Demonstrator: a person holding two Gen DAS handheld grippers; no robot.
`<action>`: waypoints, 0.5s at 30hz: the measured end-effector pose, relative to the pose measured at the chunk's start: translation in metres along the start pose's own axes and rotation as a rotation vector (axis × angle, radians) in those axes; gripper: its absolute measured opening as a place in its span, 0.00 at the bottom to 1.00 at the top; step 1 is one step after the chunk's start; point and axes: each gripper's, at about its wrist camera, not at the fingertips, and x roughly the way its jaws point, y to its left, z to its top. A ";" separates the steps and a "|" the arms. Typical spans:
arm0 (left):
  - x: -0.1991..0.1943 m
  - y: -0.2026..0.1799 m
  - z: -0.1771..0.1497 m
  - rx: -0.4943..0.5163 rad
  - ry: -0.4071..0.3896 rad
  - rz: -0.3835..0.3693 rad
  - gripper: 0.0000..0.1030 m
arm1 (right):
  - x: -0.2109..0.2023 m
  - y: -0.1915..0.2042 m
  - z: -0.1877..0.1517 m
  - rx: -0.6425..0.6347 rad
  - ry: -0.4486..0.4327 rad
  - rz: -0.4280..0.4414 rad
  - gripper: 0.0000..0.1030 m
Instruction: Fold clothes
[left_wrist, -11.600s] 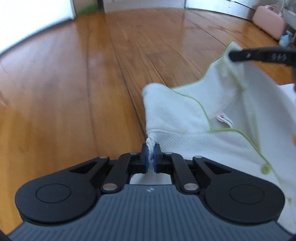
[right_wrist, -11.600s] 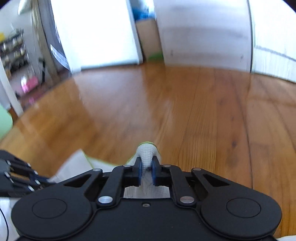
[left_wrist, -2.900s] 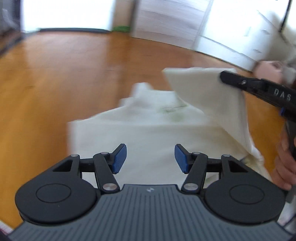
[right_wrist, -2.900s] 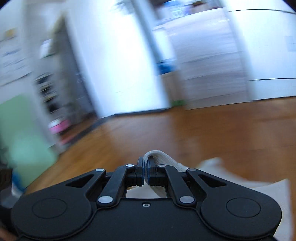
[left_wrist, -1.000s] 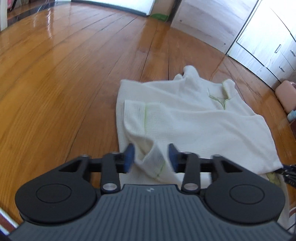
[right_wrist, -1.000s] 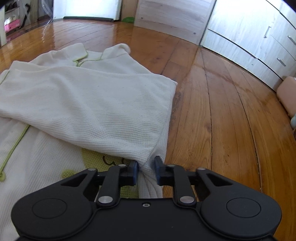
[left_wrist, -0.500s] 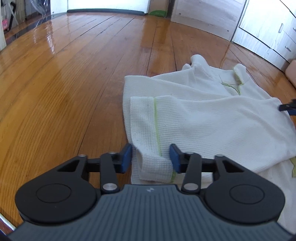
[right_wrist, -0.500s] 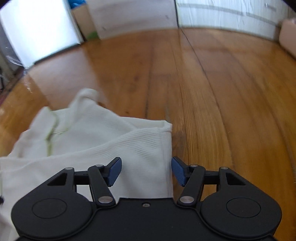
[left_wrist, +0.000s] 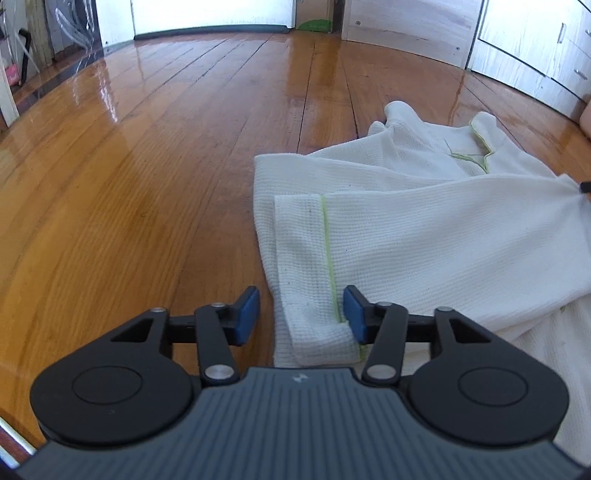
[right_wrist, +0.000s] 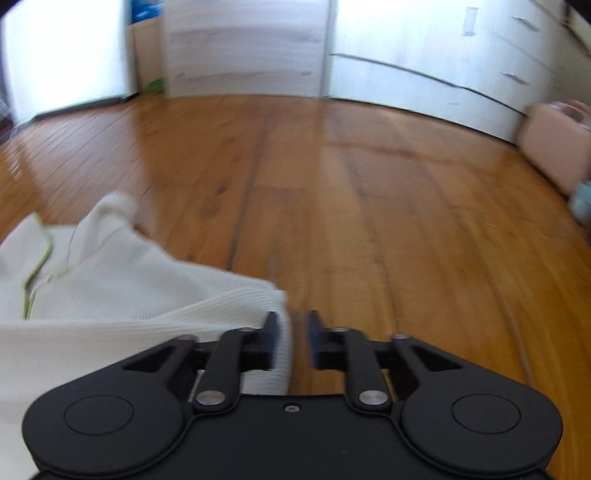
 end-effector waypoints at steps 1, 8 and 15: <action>-0.002 0.000 0.000 0.008 -0.003 0.001 0.57 | -0.008 -0.002 -0.001 0.014 -0.010 0.012 0.39; -0.018 0.010 0.000 -0.036 -0.009 -0.017 0.68 | -0.057 -0.017 -0.041 0.047 0.022 0.108 0.43; -0.043 0.004 -0.001 -0.018 -0.067 -0.041 0.70 | -0.085 -0.050 -0.080 0.177 0.120 0.139 0.43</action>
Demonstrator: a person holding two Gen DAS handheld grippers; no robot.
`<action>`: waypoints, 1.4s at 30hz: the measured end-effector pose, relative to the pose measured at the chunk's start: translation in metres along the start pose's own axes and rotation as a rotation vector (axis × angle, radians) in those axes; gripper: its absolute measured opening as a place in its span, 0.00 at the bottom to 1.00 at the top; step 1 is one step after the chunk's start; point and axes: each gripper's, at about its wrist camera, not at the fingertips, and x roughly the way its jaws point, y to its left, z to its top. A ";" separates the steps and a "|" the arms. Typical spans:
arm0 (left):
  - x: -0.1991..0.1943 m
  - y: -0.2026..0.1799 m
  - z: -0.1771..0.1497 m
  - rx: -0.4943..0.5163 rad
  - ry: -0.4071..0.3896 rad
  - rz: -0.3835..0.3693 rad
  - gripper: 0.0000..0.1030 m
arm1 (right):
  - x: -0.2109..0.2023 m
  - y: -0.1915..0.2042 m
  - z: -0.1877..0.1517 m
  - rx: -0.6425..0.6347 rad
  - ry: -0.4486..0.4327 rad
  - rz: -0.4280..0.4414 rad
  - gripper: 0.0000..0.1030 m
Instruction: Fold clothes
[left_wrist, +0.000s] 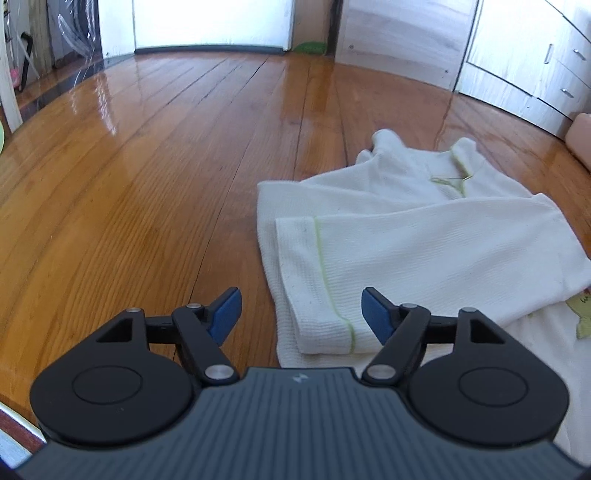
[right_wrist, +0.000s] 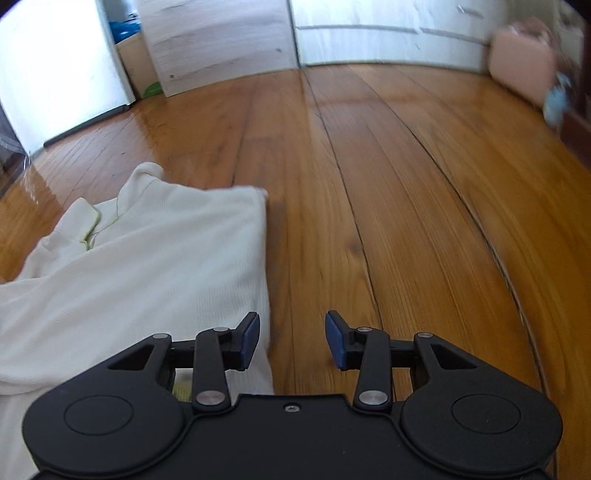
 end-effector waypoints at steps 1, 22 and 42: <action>-0.002 -0.003 -0.001 0.003 -0.004 -0.003 0.70 | -0.004 -0.004 -0.007 0.028 0.014 0.008 0.43; -0.089 -0.069 -0.073 0.285 0.191 -0.085 0.71 | -0.098 0.008 -0.120 -0.091 0.062 -0.261 0.56; -0.134 -0.083 -0.174 0.365 0.494 -0.171 0.77 | -0.182 -0.051 -0.262 -0.234 0.037 -0.209 0.02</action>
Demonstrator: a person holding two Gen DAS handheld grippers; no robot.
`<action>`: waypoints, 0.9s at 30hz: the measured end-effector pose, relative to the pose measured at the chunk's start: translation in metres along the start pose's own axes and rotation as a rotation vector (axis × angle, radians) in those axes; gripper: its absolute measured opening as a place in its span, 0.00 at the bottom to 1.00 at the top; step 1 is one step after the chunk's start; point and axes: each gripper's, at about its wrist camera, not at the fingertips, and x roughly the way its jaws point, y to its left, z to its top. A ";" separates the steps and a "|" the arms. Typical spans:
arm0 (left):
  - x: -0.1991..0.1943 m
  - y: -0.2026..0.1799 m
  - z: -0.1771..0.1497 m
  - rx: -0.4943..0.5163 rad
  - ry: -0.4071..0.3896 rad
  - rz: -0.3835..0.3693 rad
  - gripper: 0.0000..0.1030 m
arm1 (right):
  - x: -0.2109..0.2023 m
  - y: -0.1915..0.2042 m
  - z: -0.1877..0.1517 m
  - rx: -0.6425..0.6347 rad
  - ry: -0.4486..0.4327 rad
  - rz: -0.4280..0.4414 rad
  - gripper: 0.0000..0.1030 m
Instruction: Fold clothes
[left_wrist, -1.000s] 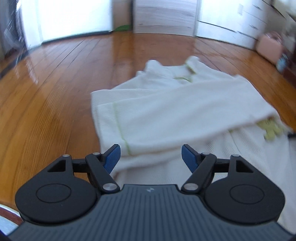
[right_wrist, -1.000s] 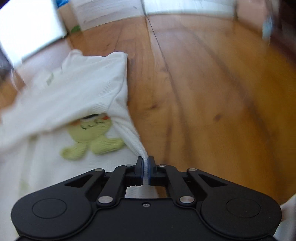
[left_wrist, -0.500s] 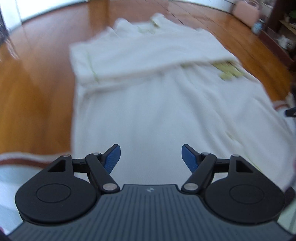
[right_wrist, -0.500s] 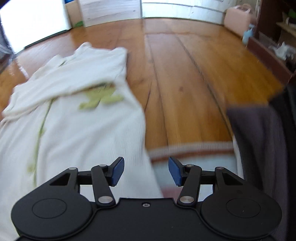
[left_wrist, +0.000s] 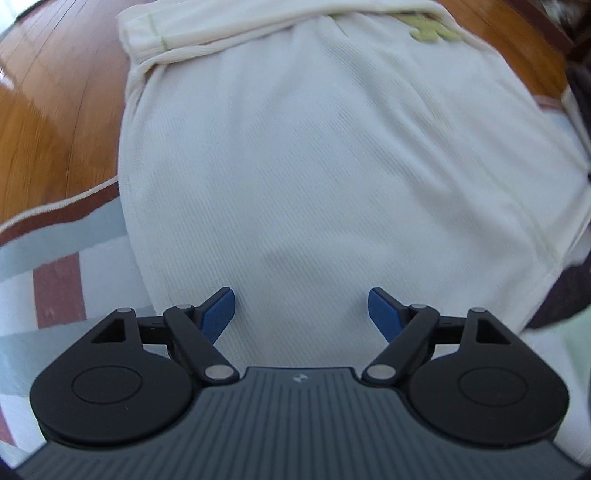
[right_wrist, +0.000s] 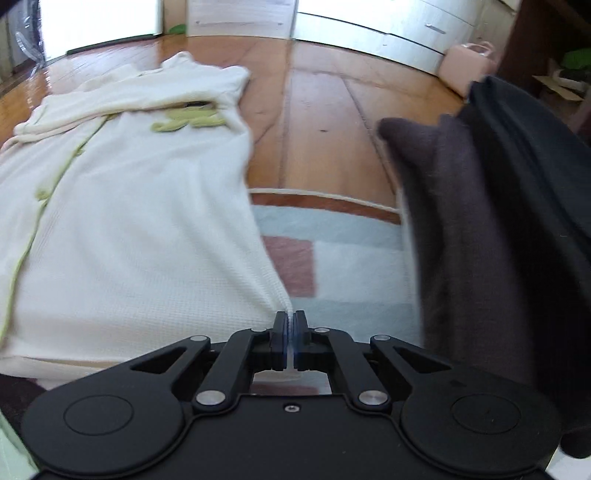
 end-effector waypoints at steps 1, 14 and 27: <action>0.000 -0.004 -0.004 0.024 0.010 0.006 0.77 | 0.003 0.000 0.000 -0.002 0.029 -0.024 0.00; -0.017 -0.058 -0.015 0.291 -0.088 -0.326 0.74 | -0.030 0.065 0.006 -0.022 0.159 0.638 0.27; 0.002 -0.096 -0.026 0.531 -0.049 -0.240 0.77 | -0.025 0.102 0.004 -0.167 0.172 0.596 0.42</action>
